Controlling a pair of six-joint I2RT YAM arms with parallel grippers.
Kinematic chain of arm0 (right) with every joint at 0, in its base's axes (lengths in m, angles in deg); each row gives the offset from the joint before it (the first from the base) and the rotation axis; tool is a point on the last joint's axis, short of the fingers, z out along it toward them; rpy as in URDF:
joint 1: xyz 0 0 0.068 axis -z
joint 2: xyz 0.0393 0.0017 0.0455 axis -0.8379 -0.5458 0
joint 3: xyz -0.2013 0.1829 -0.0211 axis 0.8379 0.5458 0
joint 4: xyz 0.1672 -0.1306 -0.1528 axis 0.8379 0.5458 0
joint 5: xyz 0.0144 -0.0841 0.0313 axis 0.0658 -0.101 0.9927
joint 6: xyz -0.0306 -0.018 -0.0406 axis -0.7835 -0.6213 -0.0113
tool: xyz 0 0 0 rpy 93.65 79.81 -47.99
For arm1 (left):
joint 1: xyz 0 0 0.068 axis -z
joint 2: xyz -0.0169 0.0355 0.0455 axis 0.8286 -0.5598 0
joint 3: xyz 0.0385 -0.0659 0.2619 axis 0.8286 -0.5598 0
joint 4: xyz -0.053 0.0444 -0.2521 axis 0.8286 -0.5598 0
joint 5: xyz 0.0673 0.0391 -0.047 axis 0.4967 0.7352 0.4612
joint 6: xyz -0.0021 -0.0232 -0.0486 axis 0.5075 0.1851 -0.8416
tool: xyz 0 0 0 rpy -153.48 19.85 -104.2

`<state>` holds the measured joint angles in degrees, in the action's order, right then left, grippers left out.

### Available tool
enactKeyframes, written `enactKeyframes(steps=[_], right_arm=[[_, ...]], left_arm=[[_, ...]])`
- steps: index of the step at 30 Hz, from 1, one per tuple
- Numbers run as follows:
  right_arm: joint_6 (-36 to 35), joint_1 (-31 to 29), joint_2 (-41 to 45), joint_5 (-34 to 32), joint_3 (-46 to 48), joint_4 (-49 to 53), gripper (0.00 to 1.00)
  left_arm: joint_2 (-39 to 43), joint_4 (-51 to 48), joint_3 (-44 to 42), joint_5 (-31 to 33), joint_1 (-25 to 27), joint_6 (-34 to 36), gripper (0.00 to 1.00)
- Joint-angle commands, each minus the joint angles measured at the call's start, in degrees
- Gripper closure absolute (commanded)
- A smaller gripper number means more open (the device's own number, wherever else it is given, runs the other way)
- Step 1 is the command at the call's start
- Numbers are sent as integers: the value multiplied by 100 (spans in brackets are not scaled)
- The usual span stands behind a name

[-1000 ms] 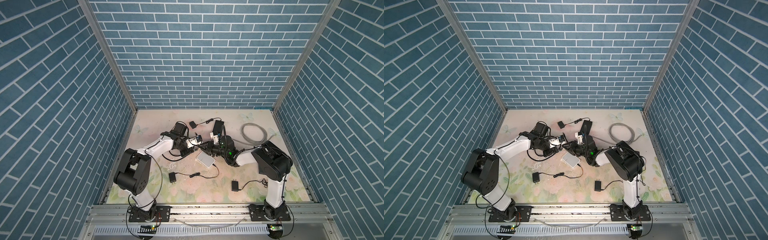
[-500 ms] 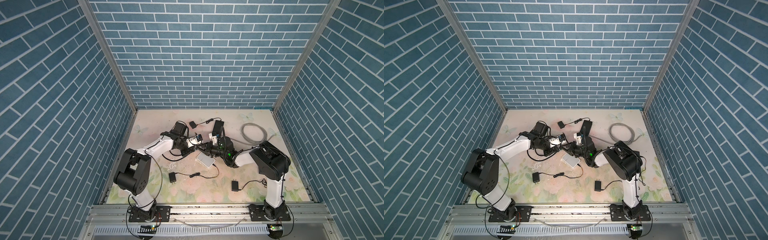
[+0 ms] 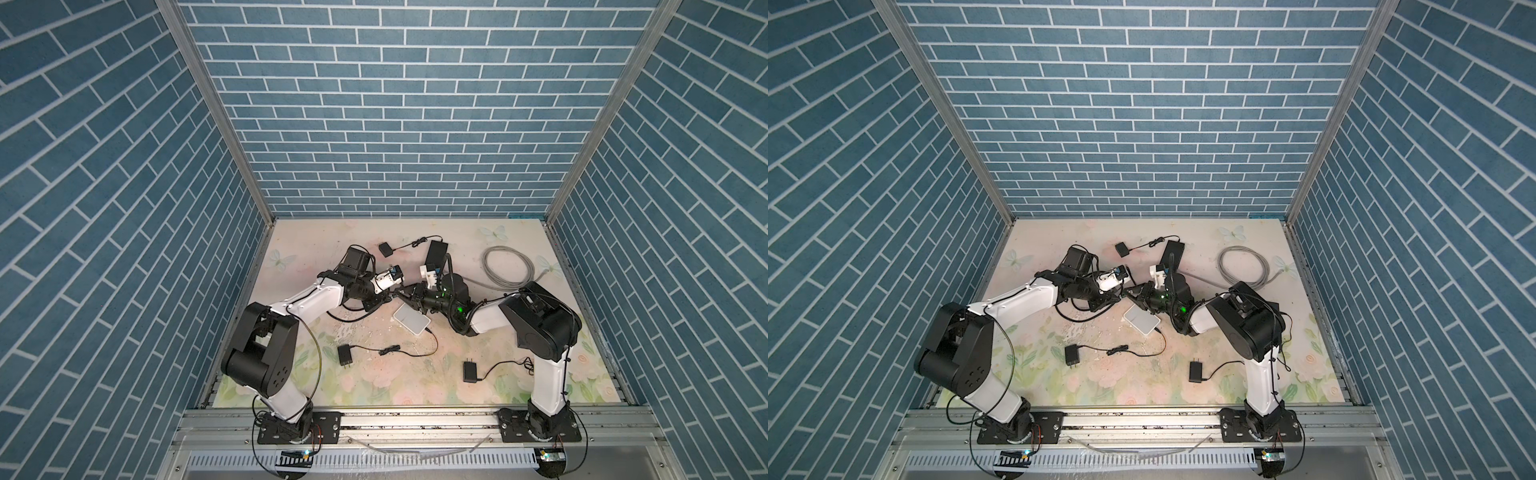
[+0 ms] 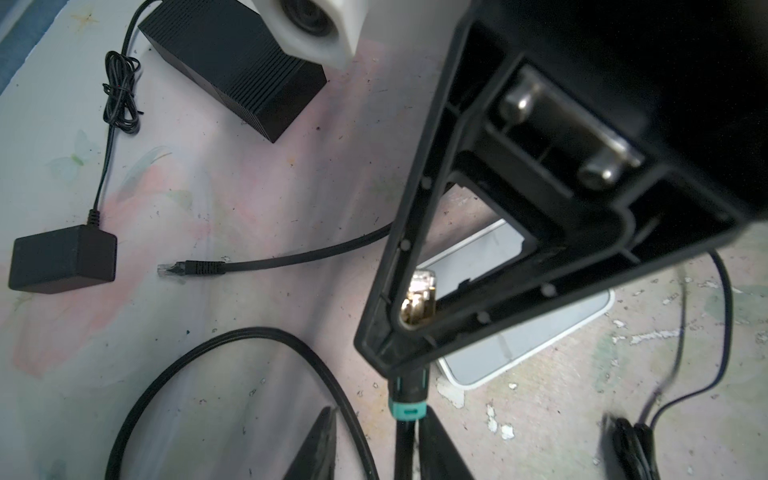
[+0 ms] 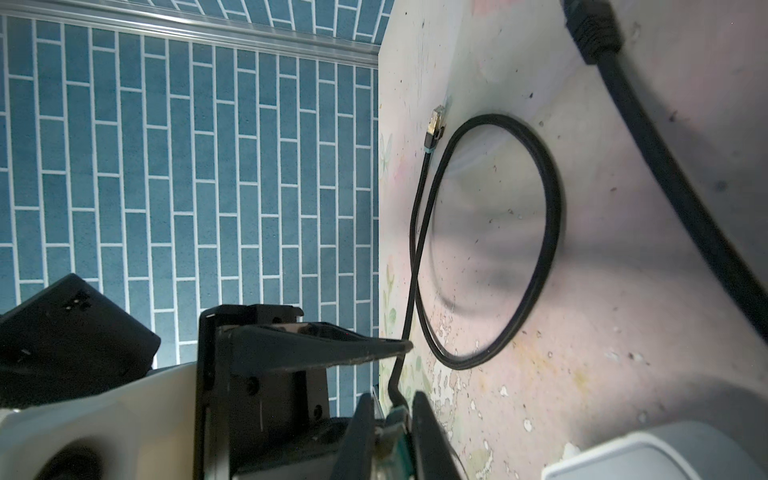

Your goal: Insert the plug into the switch port

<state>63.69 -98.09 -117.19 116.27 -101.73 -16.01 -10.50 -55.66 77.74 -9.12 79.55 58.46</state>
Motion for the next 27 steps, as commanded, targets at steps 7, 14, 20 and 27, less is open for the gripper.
enactKeyframes(steps=[7, 14, 20, 27], right_arm=[[389, -32, -114, -26, 69, -384, 92], [395, -29, -106, -30, 82, -351, 92], [267, 99, -45, 18, 261, -292, 75], [-1099, 655, 872, 12, 892, 1250, 64]], left_arm=[[-61, 233, 36, -286, 128, -78, 64], [-68, 197, 72, -281, 133, -34, 83], [-114, -582, 289, -114, 151, 193, 88], [-26, -1788, 302, 363, 237, 208, 87]])
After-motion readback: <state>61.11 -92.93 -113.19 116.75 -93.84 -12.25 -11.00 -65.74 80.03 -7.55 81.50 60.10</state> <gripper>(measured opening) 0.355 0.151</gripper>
